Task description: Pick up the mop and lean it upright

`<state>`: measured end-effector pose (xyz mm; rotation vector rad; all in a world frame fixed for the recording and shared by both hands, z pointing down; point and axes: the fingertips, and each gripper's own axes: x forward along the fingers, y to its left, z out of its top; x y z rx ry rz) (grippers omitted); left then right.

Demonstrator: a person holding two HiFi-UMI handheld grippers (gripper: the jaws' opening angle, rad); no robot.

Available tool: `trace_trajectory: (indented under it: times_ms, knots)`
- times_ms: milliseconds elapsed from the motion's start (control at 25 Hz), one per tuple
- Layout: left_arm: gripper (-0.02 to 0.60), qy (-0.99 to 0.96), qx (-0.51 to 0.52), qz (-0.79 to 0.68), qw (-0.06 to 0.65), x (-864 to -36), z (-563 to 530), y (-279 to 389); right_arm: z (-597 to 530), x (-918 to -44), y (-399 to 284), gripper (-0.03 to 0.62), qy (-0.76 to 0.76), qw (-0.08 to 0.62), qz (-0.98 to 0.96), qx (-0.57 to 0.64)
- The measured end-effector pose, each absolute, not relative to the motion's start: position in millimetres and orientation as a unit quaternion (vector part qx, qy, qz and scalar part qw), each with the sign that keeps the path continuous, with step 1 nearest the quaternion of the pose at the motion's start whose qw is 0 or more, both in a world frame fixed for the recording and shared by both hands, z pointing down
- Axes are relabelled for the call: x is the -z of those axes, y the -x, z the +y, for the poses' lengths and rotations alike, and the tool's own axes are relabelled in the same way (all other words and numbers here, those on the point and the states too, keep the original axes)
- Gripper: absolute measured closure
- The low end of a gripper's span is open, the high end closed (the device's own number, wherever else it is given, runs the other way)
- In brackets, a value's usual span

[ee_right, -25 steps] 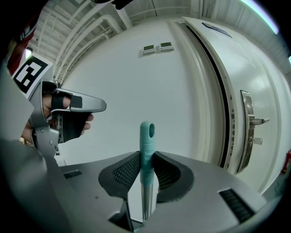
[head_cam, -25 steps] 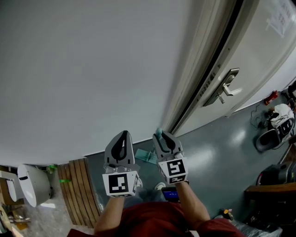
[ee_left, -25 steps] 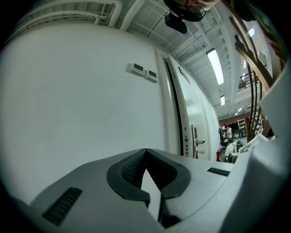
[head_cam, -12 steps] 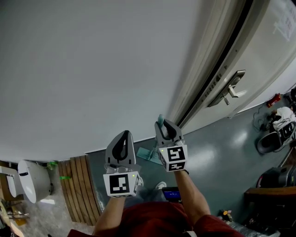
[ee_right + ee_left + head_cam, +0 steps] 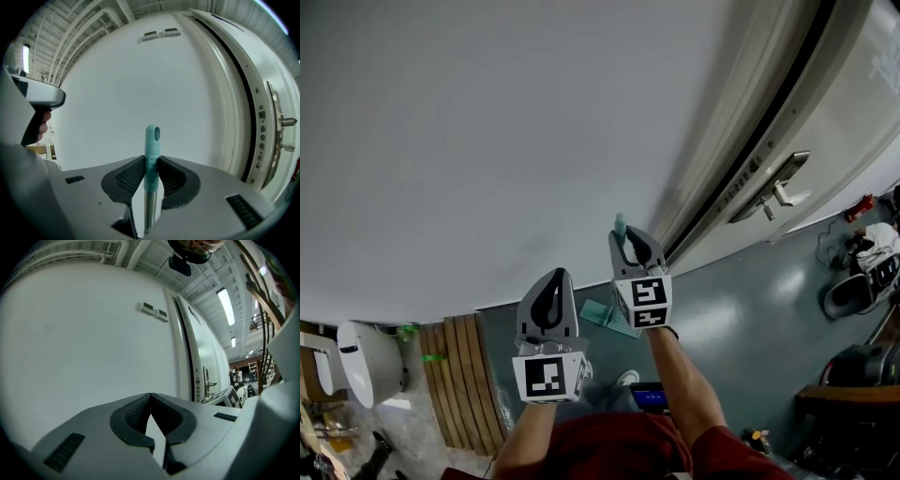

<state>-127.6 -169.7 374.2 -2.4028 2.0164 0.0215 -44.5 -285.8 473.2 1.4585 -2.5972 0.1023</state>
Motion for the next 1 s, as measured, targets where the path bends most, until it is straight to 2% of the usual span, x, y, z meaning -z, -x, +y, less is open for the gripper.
trace_trajectory:
  times_ms: [1000]
  knots:
    - [0.568, 0.768, 0.001, 0.641, -0.008, -383, -191, 135, -357, -484, 58, 0.485, -0.507, 0.097, -0.855, -0.047]
